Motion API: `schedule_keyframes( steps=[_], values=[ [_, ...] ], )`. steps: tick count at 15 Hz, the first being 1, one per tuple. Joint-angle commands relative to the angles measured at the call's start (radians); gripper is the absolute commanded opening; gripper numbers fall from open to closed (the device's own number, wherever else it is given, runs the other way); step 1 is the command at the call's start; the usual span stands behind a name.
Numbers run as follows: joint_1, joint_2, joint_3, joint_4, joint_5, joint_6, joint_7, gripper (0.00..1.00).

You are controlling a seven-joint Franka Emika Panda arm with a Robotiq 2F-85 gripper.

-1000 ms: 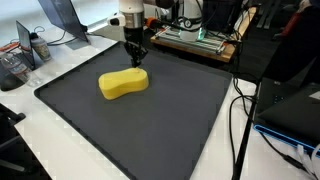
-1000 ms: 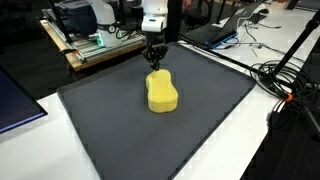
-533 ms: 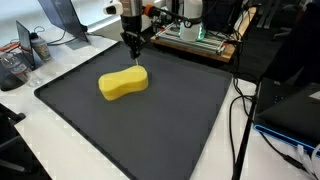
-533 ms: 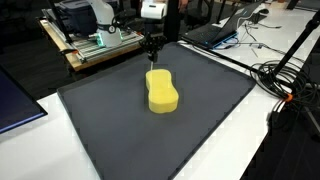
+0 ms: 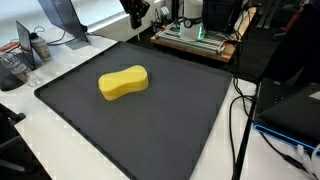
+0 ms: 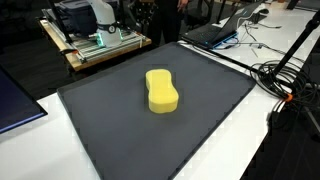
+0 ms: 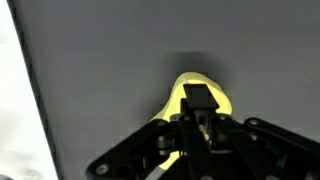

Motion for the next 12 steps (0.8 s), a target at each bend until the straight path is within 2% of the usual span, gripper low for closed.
schedule_keyframes(
  steps=[1,6,9,12],
  values=[
    [0.002,-0.105,0.026,-0.038,0.001,-0.062,-0.015,0.03],
    [0.035,-0.14,0.065,-0.04,0.038,-0.061,-0.026,0.03],
    [0.049,-0.109,0.106,-0.03,0.01,-0.031,0.018,0.03],
    [0.051,-0.064,0.16,-0.031,-0.063,0.045,0.073,0.03]
  ],
)
